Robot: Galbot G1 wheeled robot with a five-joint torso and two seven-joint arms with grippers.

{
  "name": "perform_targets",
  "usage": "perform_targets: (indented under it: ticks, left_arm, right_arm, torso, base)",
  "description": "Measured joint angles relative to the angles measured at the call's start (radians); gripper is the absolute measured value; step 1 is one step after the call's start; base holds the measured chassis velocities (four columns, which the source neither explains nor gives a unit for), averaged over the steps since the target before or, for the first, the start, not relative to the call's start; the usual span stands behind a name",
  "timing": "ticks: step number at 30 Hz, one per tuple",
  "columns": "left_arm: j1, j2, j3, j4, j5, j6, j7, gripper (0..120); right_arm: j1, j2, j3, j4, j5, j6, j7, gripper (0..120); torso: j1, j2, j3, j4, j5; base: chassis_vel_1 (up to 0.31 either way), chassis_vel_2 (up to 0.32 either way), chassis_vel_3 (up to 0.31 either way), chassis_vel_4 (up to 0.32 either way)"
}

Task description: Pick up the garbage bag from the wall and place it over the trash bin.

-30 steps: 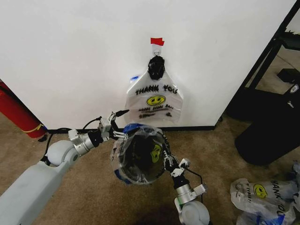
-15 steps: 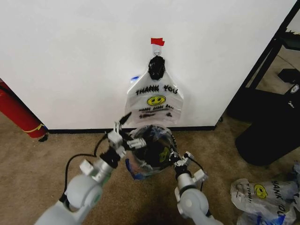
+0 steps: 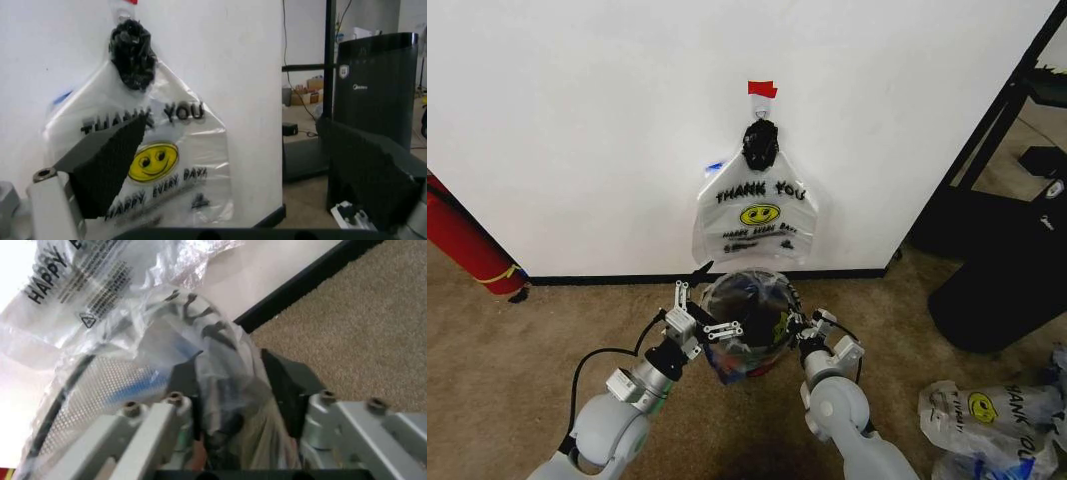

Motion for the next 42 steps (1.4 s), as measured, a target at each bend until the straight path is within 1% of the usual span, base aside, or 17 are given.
perform_targets:
  ticks: [2,3,4,5,8,10,14,15,16,17,26,29,31,33,34,41,42]
  left_arm:
    - [0.003,0.000,-0.002,0.000,0.002,-0.003,0.000,100]
    - [0.003,0.000,-0.002,0.000,0.002,-0.003,0.000,100]
    - [0.004,0.001,-0.003,0.000,0.002,-0.004,0.000,100]
    - [0.006,0.001,-0.004,0.000,0.002,-0.005,0.000,100]
    - [0.011,0.001,-0.007,-0.002,0.004,-0.009,0.000,100]
    - [0.013,0.001,-0.007,-0.002,0.005,-0.011,0.000,100]
    - [0.021,0.000,-0.011,-0.005,0.013,-0.022,-0.001,100]
    - [0.023,0.000,-0.011,-0.006,0.014,-0.023,-0.001,100]
    - [0.025,0.000,-0.012,-0.006,0.015,-0.025,-0.001,100]
    - [0.027,0.000,-0.012,-0.006,0.017,-0.027,-0.001,100]
    - [0.041,-0.001,-0.012,-0.006,0.031,-0.037,-0.001,100]
    - [0.042,-0.001,-0.012,-0.003,0.033,-0.038,-0.001,100]
    - [0.043,-0.001,-0.012,0.001,0.034,-0.039,-0.001,100]
    - [0.045,-0.001,-0.012,0.006,0.036,-0.043,-0.001,100]
    - [0.045,-0.001,-0.012,0.006,0.036,-0.043,-0.001,100]
    - [0.046,-0.001,-0.012,0.025,0.040,-0.058,-0.001,100]
    - [0.046,-0.001,-0.012,0.025,0.040,-0.058,-0.001,100]
  right_arm:
    - [-0.009,-0.004,0.000,0.006,0.001,0.000,-0.005,42]
    - [-0.009,-0.004,0.000,0.006,0.001,0.000,-0.005,42]
    - [-0.012,-0.005,0.000,0.010,0.001,0.000,-0.007,46]
    - [-0.018,-0.007,0.001,0.015,0.002,-0.001,-0.007,52]
    - [-0.032,-0.016,0.005,0.030,0.003,-0.008,-0.007,64]
    - [-0.036,-0.020,0.007,0.037,0.003,-0.010,-0.007,67]
    - [-0.068,-0.043,0.015,0.096,0.007,-0.020,-0.026,86]
    - [-0.072,-0.045,0.016,0.104,0.010,-0.022,-0.026,87]
    - [-0.077,-0.048,0.018,0.115,0.016,-0.025,-0.026,94]
    - [-0.080,-0.050,0.021,0.120,0.019,-0.028,-0.023,97]
    - [-0.072,-0.051,0.046,0.108,0.081,-0.102,0.055,100]
    - [-0.062,-0.057,0.061,0.097,0.109,-0.173,0.073,100]
    - [-0.056,-0.065,0.073,0.086,0.136,-0.199,0.054,100]
    - [-0.052,-0.073,0.083,0.080,0.162,-0.215,-0.002,100]
    - [-0.052,-0.073,0.083,0.080,0.162,-0.215,-0.002,100]
    - [-0.020,-0.110,0.110,-0.016,0.113,-0.140,-0.359,100]
    - [-0.020,-0.110,0.110,-0.016,0.113,-0.140,-0.359,100]
  torso:
    - [0.000,0.000,0.000,0.0000,0.0000]
    - [0.000,0.000,0.000,0.0000,0.0000]
    - [0.000,0.000,0.000,-0.0001,0.0000]
    - [0.000,0.000,0.000,-0.0001,0.0000]
    - [0.000,0.000,0.000,0.0000,0.0001]
    - [0.000,0.000,0.000,0.0000,0.0001]
    - [0.000,0.000,0.000,0.0000,0.0000]
    - [0.000,0.000,0.000,-0.0001,0.0000]
    - [0.000,0.000,0.000,-0.0001,0.0000]
    - [0.000,0.000,0.000,0.0000,0.0000]
    - [0.000,0.000,0.000,0.0000,0.0001]
    - [0.000,0.000,0.000,0.0000,0.0001]
    - [0.000,0.000,0.000,-0.0001,0.0001]
    - [0.000,0.000,0.000,0.0000,0.0000]
    - [0.000,0.000,0.000,0.0000,0.0000]
    - [0.000,0.000,0.000,0.0001,0.0001]
    - [0.000,0.000,0.000,0.0001,0.0001]
  base:
    - [0.000,0.000,0.000,0.000]
    - [0.000,0.000,0.000,0.000]
    - [0.000,0.000,0.000,0.000]
    - [0.000,0.000,0.000,0.000]
    - [0.000,0.000,0.000,0.000]
    - [0.000,0.000,0.000,0.000]
    - [0.000,0.000,0.000,0.000]
    - [0.000,0.000,0.000,0.000]
    - [0.000,0.000,0.000,0.000]
    - [0.000,0.000,0.000,0.000]
    - [0.000,0.000,0.000,0.000]
    - [0.000,0.000,0.000,0.000]
    - [0.000,0.000,0.000,0.000]
    - [0.000,0.000,0.000,0.000]
    - [0.000,0.000,0.000,0.000]
    - [0.000,0.000,0.000,0.000]
    - [0.000,0.000,0.000,0.000]
